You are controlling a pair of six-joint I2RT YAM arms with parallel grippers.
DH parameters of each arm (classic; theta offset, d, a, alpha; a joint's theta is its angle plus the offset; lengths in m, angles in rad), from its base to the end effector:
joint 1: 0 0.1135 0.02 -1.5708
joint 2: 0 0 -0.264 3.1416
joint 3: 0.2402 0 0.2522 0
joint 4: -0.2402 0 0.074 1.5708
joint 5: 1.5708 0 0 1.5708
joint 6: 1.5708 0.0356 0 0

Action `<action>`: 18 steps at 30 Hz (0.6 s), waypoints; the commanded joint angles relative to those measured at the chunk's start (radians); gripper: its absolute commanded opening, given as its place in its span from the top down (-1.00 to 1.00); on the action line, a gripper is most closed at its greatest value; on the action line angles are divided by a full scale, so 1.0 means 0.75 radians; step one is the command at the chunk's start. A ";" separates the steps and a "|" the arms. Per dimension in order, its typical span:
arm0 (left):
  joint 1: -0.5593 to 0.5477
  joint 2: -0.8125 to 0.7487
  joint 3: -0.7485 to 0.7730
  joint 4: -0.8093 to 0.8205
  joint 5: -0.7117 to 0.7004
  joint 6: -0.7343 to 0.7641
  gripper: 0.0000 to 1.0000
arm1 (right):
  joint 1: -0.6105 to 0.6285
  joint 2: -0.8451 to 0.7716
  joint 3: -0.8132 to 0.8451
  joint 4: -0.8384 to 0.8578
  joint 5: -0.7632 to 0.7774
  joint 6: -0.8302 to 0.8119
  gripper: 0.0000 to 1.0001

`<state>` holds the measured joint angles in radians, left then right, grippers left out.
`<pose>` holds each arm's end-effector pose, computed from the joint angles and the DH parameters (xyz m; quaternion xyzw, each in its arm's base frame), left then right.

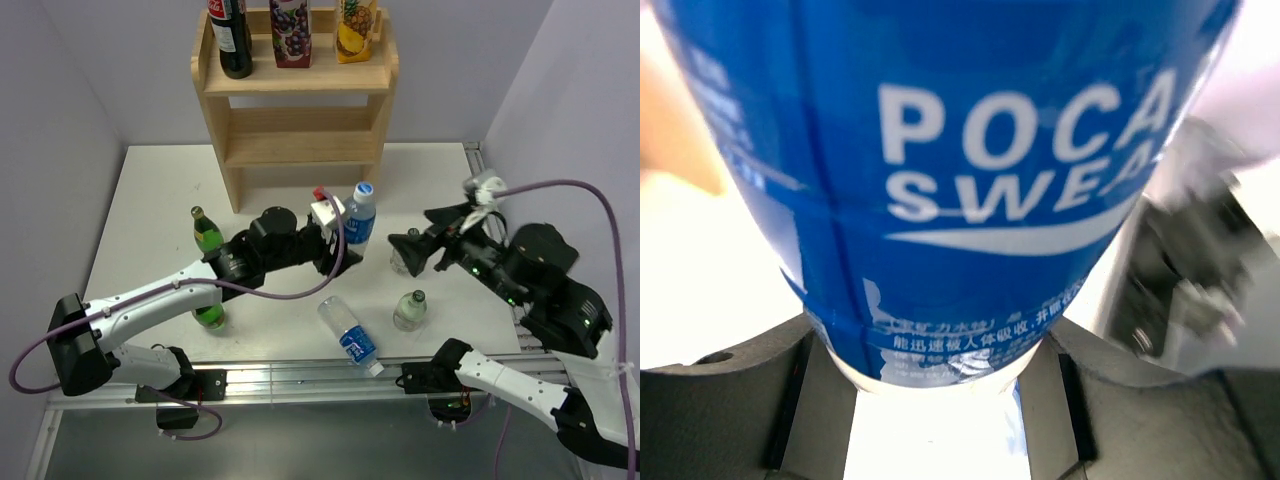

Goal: Place and organize the beverage onto the shelf
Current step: Pick up the drink from the center of the board, then place the drink on the shelf.

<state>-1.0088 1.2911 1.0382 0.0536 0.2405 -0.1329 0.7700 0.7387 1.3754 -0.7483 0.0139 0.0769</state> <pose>0.1557 -0.2632 0.3425 0.3946 0.6636 -0.4178 0.4788 0.0686 0.0658 0.4729 -0.2488 0.7027 0.2692 0.6098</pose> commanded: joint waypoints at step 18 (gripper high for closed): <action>0.200 0.315 1.204 -0.237 -0.930 0.036 0.99 | 0.006 -0.290 -0.167 -0.027 0.654 0.243 -0.94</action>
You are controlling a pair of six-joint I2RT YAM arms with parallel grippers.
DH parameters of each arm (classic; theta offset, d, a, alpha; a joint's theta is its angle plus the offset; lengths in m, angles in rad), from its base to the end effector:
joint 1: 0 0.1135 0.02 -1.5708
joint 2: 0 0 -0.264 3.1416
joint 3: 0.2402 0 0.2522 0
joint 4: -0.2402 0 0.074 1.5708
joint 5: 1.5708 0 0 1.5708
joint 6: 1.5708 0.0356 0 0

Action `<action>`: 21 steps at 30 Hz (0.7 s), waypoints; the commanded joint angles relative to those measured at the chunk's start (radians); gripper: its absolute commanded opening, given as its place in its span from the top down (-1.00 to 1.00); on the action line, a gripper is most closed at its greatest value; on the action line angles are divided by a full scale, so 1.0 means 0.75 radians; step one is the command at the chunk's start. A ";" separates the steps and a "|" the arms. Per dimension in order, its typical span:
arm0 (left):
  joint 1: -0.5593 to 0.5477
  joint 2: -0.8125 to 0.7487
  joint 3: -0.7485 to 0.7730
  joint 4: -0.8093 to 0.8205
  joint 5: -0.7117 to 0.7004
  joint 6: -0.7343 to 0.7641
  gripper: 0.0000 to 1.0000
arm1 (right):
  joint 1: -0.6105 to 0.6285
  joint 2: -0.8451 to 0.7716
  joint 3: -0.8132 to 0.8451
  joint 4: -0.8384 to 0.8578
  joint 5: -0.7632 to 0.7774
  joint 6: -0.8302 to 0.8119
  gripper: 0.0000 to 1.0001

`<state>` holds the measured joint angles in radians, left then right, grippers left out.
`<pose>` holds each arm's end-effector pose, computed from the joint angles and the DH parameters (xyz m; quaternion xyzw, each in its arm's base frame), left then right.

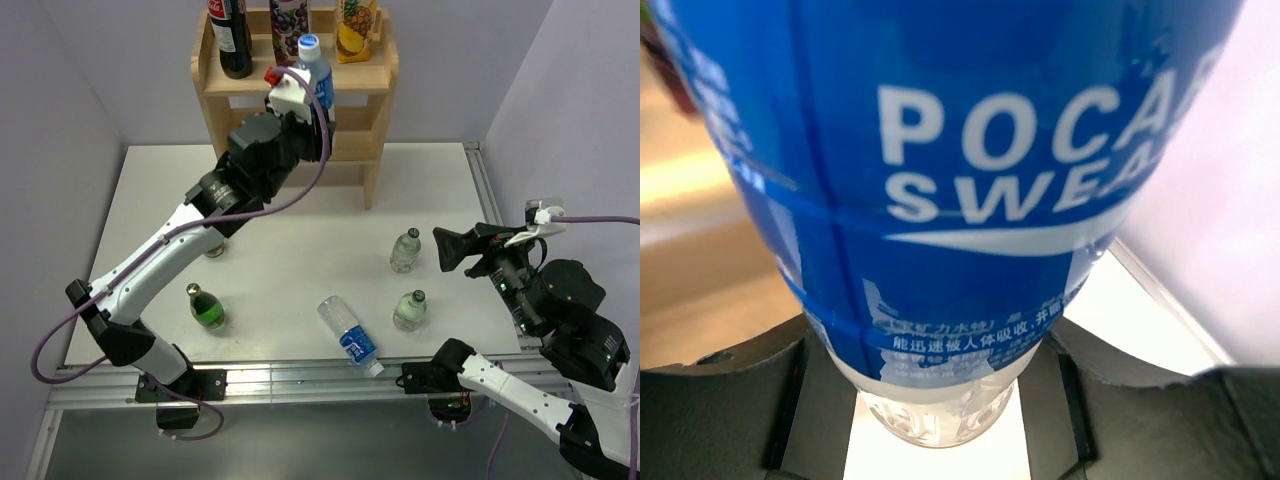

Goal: Place and organize the beverage onto the shelf
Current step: Place the drink on the shelf.

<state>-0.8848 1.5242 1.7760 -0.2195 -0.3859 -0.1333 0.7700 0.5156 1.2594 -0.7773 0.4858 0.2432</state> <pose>0.2238 -0.2522 0.4998 0.1224 0.6856 -0.2272 0.6807 0.0370 0.0127 0.4501 -0.0202 0.7172 0.1762 0.6739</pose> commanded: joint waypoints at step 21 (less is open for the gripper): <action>0.311 0.504 0.880 0.055 -0.068 0.210 0.99 | 0.006 -0.008 -0.068 0.018 -0.005 -0.017 -0.92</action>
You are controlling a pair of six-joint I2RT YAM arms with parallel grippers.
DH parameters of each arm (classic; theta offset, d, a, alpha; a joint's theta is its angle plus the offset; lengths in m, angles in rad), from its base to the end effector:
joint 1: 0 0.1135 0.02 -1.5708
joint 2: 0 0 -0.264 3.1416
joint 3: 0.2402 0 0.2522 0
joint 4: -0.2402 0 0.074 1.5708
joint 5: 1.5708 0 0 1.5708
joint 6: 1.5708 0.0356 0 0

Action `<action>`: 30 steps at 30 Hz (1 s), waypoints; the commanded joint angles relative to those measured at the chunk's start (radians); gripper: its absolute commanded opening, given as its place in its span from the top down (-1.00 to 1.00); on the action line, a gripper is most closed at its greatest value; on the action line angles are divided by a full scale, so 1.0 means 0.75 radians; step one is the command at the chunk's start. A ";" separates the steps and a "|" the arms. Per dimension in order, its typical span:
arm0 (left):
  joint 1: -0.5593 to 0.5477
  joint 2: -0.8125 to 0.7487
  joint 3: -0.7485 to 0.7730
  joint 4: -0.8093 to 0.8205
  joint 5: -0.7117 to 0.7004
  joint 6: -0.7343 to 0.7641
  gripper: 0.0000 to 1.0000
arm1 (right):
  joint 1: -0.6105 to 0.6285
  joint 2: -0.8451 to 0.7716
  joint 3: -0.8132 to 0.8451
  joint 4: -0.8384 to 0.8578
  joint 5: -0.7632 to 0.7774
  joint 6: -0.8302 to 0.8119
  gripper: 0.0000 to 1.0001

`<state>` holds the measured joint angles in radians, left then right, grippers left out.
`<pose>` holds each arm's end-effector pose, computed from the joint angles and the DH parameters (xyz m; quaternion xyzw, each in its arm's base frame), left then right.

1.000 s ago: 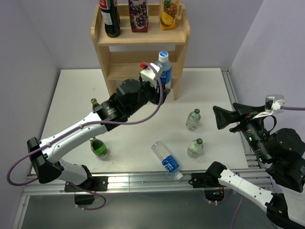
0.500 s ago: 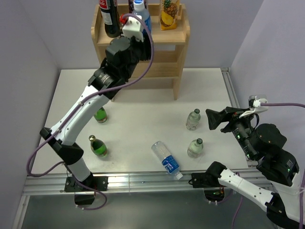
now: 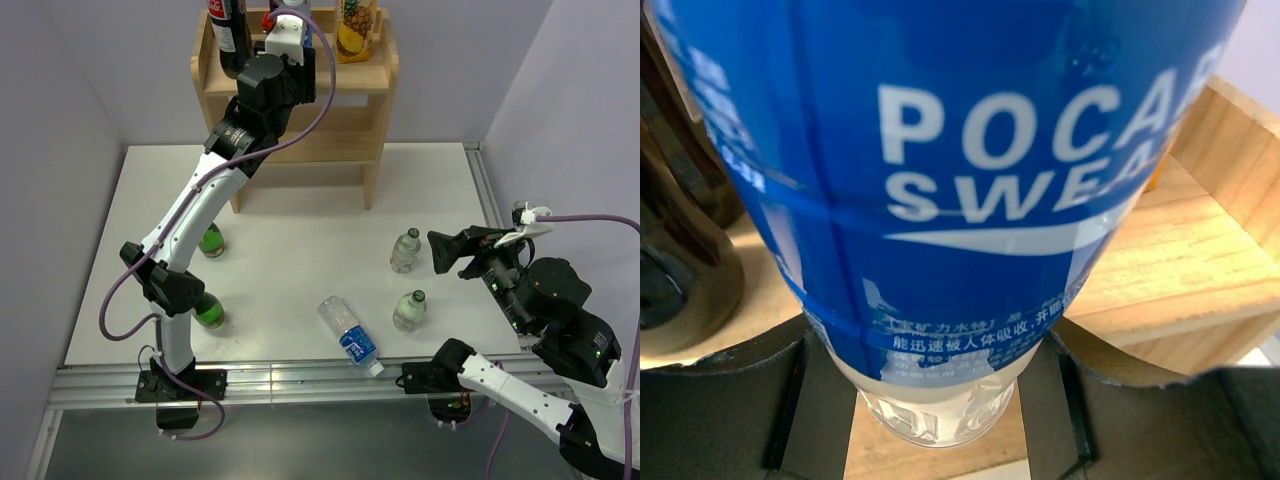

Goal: Place and organize the beverage onto the shelf
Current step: Place the drink on the shelf.

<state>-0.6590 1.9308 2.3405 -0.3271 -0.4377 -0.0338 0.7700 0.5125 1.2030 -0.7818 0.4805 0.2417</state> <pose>0.3410 -0.2450 0.5220 0.0513 0.6782 -0.1055 0.7254 0.0442 0.0200 0.4356 -0.0325 0.7344 0.1635 0.6579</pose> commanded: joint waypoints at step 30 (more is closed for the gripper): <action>0.155 0.191 0.193 0.215 0.181 -0.016 0.93 | 0.006 -0.064 -0.064 0.065 -0.095 -0.003 -0.89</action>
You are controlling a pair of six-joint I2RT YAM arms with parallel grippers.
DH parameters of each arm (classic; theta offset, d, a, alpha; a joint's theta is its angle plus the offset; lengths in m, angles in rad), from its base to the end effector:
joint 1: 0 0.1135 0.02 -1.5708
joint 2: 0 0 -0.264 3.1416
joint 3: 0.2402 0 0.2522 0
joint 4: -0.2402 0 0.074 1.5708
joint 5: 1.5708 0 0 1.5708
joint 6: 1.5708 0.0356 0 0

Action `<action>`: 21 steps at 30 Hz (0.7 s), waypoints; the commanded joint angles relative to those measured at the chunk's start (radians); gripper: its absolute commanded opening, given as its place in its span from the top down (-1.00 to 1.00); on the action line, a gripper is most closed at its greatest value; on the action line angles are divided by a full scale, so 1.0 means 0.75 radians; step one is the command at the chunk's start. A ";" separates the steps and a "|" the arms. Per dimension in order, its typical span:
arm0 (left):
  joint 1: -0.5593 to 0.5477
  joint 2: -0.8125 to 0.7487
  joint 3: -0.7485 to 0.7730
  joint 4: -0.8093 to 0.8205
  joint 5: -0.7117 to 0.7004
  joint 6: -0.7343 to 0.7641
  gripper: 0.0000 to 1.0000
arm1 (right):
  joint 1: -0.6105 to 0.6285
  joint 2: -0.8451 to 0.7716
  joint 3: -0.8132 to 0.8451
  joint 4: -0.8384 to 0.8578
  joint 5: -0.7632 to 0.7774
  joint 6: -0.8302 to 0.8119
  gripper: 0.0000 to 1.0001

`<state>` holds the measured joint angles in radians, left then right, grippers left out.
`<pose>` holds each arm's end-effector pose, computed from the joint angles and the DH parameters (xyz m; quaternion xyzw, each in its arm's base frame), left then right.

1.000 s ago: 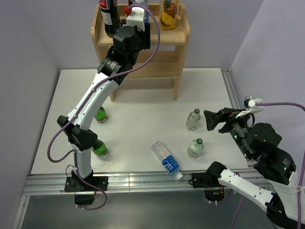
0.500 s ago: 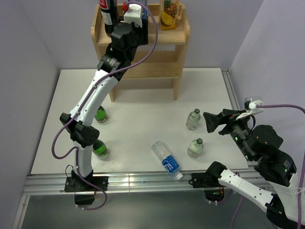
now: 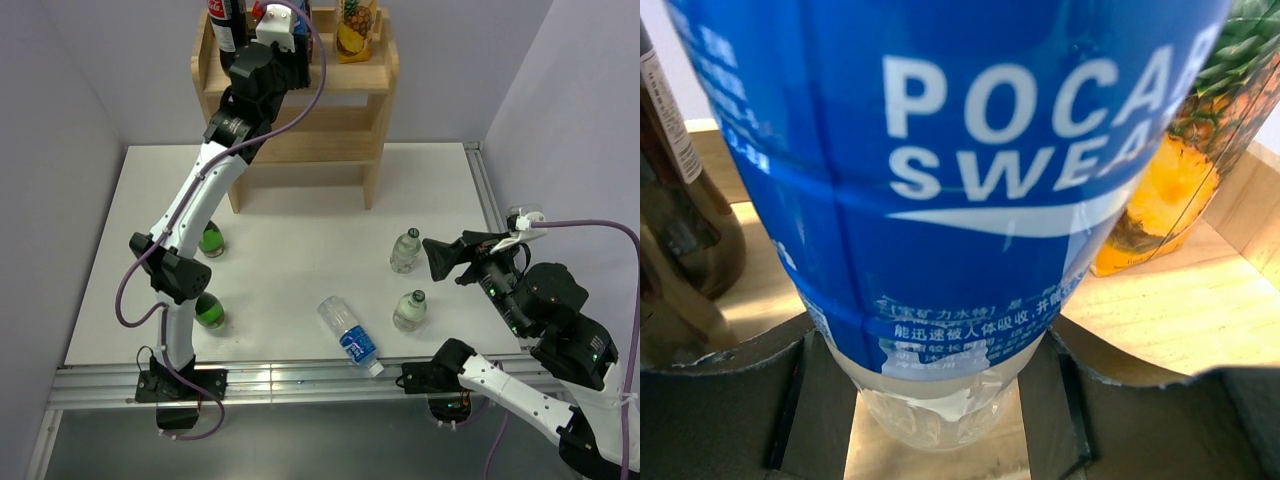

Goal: Place and organize the beverage onto the shelf
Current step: Place the drink on the shelf.

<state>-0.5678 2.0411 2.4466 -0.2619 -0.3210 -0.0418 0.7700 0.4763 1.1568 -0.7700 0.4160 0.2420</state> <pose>0.3835 -0.2313 0.5160 0.0513 0.6553 -0.1242 0.7433 0.0417 0.0204 0.4258 -0.0539 0.7335 0.1867 0.6514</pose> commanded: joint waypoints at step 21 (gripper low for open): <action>0.035 0.038 0.027 -0.066 0.035 0.033 -0.17 | 0.006 -0.040 -0.035 0.057 -0.017 0.002 -0.89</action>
<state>-0.5583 2.0571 2.4485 -0.2317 -0.2882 -0.0410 0.7700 0.4587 1.1381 -0.7696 0.4049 0.2424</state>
